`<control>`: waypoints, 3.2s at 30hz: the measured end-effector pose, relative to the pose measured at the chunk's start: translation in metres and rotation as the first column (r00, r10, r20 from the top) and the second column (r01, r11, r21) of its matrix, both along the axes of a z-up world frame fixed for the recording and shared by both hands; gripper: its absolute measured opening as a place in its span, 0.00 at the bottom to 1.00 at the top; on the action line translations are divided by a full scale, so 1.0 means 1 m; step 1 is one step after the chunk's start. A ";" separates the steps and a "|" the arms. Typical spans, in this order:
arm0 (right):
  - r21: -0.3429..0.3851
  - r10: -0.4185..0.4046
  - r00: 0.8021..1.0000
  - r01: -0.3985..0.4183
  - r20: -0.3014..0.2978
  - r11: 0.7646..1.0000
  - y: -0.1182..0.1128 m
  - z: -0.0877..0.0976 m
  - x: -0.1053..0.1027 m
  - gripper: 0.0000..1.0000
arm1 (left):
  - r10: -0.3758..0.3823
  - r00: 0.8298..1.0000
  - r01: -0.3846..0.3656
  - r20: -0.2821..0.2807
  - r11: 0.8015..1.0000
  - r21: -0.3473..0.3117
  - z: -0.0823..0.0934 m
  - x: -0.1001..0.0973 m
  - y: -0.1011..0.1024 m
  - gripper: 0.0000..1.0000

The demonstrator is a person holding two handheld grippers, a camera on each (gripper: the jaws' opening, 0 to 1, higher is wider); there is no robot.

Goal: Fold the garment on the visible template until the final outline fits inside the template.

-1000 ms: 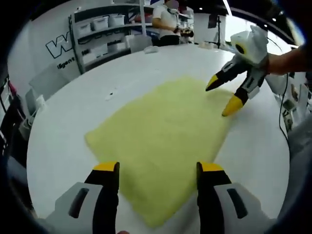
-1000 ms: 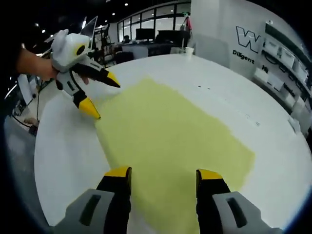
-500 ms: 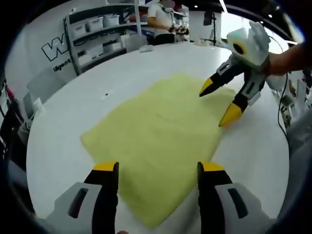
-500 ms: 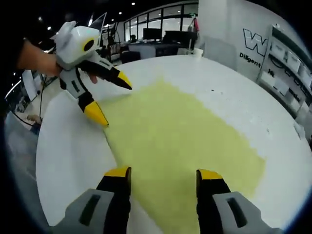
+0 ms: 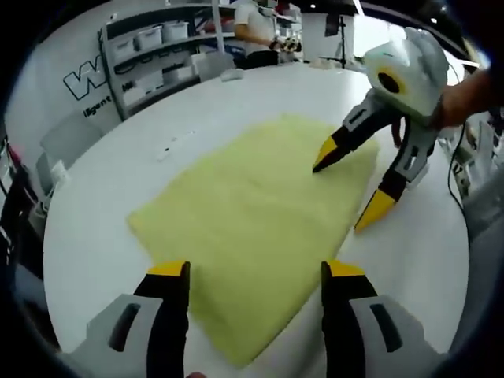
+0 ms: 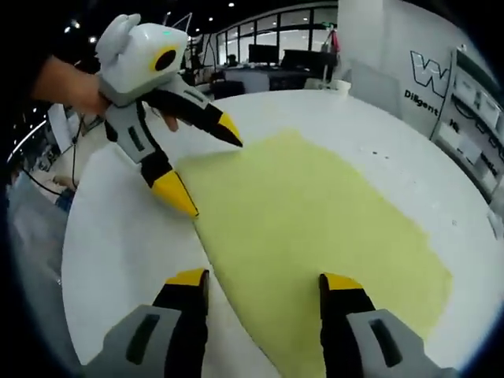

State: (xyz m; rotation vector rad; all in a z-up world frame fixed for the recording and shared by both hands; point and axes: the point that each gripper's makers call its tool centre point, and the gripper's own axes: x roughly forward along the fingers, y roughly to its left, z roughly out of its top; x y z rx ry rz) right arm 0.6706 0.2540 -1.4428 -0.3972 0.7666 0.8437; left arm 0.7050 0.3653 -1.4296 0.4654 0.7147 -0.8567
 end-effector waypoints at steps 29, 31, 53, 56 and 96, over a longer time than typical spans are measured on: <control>0.102 -0.294 0.953 0.301 -0.073 0.948 -0.112 0.015 -0.013 0.49 | 0.051 0.998 -0.051 0.046 0.999 -0.004 0.008 0.004 0.028 0.71; 0.084 -0.287 0.955 0.292 -0.068 0.953 -0.116 0.013 -0.016 0.47 | 0.048 0.998 -0.048 0.036 0.999 -0.009 0.008 0.001 0.032 0.70; -0.031 -0.274 0.959 0.272 -0.073 0.962 -0.156 -0.005 -0.048 0.12 | -0.029 1.000 0.029 0.006 0.999 0.037 -0.010 -0.030 0.060 0.32; -0.039 -0.270 0.960 0.268 -0.067 0.963 -0.158 -0.005 -0.049 0.13 | -0.023 0.999 0.021 0.024 0.998 0.055 -0.009 -0.026 0.064 0.26; -0.102 -0.113 0.989 0.122 0.093 0.987 -0.133 0.014 -0.039 0.24 | -0.148 0.977 0.128 0.153 0.983 0.132 0.002 -0.038 0.042 0.47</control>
